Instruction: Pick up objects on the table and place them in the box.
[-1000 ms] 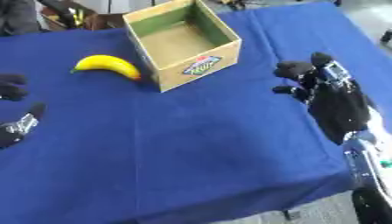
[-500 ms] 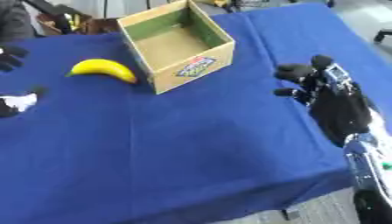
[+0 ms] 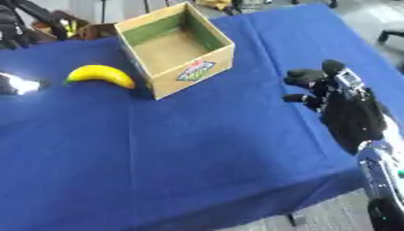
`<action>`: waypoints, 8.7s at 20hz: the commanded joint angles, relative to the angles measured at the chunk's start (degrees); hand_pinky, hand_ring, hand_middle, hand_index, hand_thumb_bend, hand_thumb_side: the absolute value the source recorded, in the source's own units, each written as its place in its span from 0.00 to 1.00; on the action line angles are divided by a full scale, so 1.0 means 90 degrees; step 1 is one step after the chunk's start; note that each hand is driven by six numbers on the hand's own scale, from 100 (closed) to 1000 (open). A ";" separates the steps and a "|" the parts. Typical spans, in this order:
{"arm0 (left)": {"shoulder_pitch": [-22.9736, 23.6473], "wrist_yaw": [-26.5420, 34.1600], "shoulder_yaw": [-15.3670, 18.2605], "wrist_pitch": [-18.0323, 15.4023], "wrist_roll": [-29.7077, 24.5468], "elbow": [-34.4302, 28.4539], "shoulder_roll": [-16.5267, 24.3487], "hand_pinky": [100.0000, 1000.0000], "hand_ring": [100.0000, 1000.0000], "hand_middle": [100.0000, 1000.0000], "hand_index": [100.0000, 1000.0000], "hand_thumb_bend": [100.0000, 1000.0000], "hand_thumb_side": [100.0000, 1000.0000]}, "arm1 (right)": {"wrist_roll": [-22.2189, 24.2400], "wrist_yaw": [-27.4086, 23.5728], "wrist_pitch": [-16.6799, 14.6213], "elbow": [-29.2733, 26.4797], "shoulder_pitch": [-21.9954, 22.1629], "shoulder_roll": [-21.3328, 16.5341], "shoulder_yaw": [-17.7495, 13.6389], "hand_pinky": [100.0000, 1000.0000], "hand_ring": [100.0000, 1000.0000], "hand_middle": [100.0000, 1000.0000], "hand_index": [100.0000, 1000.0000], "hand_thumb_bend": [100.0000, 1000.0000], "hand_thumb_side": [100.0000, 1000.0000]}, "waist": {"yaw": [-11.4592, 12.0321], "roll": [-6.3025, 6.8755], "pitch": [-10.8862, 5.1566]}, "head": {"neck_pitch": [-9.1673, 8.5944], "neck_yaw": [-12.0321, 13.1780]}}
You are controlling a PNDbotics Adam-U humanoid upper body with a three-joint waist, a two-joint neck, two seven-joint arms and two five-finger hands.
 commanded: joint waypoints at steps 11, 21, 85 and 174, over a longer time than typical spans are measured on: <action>-0.1043 -0.0596 0.0375 -0.0650 -0.1173 0.2114 -0.0186 0.67 0.69 0.70 0.80 0.47 0.22 | 0.0167 -0.0121 0.0046 -0.0114 -0.0292 -0.0264 0.0116 0.71 0.84 0.73 0.55 0.00 0.74 | -0.0436 0.0121 -0.0033 | -0.0026 0.0154; -0.1235 -0.1063 0.0685 -0.0825 -0.0731 0.3022 -0.0479 0.66 0.68 0.67 0.78 0.45 0.20 | 0.0241 -0.0151 0.0061 -0.0129 -0.0385 -0.0242 0.0151 0.71 0.84 0.73 0.55 0.00 0.74 | -0.0696 0.0125 0.0053 | -0.0080 0.0152; -0.1090 -0.0960 0.0743 -0.0627 0.0389 0.3084 -0.0625 0.26 0.24 0.29 0.42 0.21 0.04 | 0.0368 -0.0098 0.0126 -0.0096 -0.0448 -0.0144 0.0189 0.71 0.84 0.73 0.55 0.00 0.75 | -0.1007 0.0181 0.0116 | -0.0144 0.0001; -0.1363 -0.0407 0.0895 -0.0106 -0.0047 0.2638 -0.0479 0.24 0.26 0.27 0.41 0.10 0.11 | 0.0491 -0.0108 0.0142 -0.0069 -0.0387 -0.0169 0.0193 0.73 0.85 0.74 0.56 0.00 0.76 | -0.0985 0.0174 0.0035 | -0.0156 -0.0142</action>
